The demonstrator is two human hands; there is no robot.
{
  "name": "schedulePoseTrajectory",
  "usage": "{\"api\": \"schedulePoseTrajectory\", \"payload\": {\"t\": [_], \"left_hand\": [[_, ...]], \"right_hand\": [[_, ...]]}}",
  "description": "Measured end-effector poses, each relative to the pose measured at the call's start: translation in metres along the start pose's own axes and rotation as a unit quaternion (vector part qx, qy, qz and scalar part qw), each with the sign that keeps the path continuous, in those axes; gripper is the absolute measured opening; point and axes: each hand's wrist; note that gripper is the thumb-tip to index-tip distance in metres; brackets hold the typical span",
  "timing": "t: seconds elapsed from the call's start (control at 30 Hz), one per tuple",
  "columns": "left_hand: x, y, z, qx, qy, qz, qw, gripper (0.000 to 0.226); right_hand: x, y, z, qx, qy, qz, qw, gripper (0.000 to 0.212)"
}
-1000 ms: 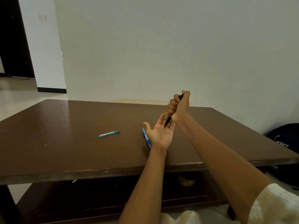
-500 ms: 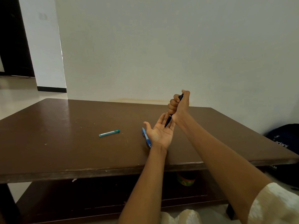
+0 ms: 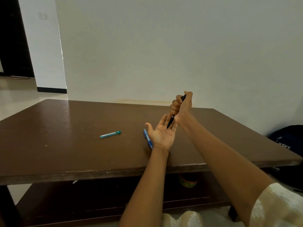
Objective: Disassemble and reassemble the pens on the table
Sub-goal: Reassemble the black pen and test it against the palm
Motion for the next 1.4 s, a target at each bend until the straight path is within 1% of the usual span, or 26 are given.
{"api": "schedulePoseTrajectory", "payload": {"t": [0.2,0.33,0.4,0.47,0.53,0.6,0.7,0.77,0.8,0.87,0.93,1.0,1.1,1.17,1.4], "left_hand": [[0.0,-0.001,-0.001,-0.001,0.002,0.003,1.0,0.085],[-0.001,0.0,-0.002,0.001,-0.004,0.001,1.0,0.085],[0.0,0.0,-0.001,-0.002,0.0,0.005,1.0,0.086],[0.0,-0.001,0.002,-0.006,0.004,0.021,1.0,0.087],[0.001,-0.001,0.005,-0.006,0.004,0.041,0.999,0.087],[0.003,-0.002,0.007,-0.006,0.004,0.059,0.998,0.086],[0.006,-0.004,0.009,-0.01,0.008,0.086,0.996,0.082],[0.005,-0.006,0.01,-0.017,0.019,0.117,0.993,0.079],[0.004,-0.007,0.01,-0.022,0.027,0.136,0.99,0.078],[0.005,-0.008,0.011,-0.026,0.039,0.17,0.984,0.076],[0.007,-0.008,0.013,-0.025,0.049,0.196,0.979,0.075],[0.008,-0.009,0.015,-0.018,0.058,0.213,0.975,0.074],[0.009,-0.01,0.019,-0.007,0.068,0.232,0.97,0.073],[0.01,-0.01,0.02,-0.001,0.069,0.241,0.968,0.072],[0.009,-0.011,0.02,0.012,0.062,0.256,0.965,0.073]], "right_hand": [[0.0,-0.001,-0.001,-0.007,0.007,0.008,1.0,0.047],[0.001,-0.007,0.002,-0.015,0.039,0.054,0.998,0.053],[0.003,-0.015,0.007,-0.036,0.052,0.058,0.996,0.052],[0.009,-0.022,0.012,-0.067,0.044,-0.009,0.997,0.048],[0.018,-0.028,0.014,-0.106,0.023,-0.086,0.99,0.034],[0.026,-0.03,0.013,-0.14,0.012,-0.114,0.983,0.021],[0.039,-0.023,0.012,-0.165,0.016,-0.147,0.975,0.015],[0.047,-0.014,0.012,-0.17,0.015,-0.206,0.964,0.009],[0.052,-0.01,0.012,-0.168,0.017,-0.247,0.954,0.011],[0.063,-0.003,0.014,-0.157,0.024,-0.319,0.934,0.022],[0.073,0.002,0.016,-0.154,0.034,-0.362,0.919,0.028],[0.084,0.007,0.018,-0.138,0.052,-0.409,0.901,0.029],[0.097,0.014,0.019,-0.096,0.071,-0.498,0.859,0.028],[0.101,0.018,0.016,-0.074,0.074,-0.526,0.844,0.025],[0.106,0.031,0.012,-0.043,0.051,-0.585,0.809,0.02]]}}
Point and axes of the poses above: each hand's wrist, its own z-axis towards the middle knuckle, its own x-axis out of the back of the hand, y = z × x, and after that the axes turned 5 degrees about x, right-handed
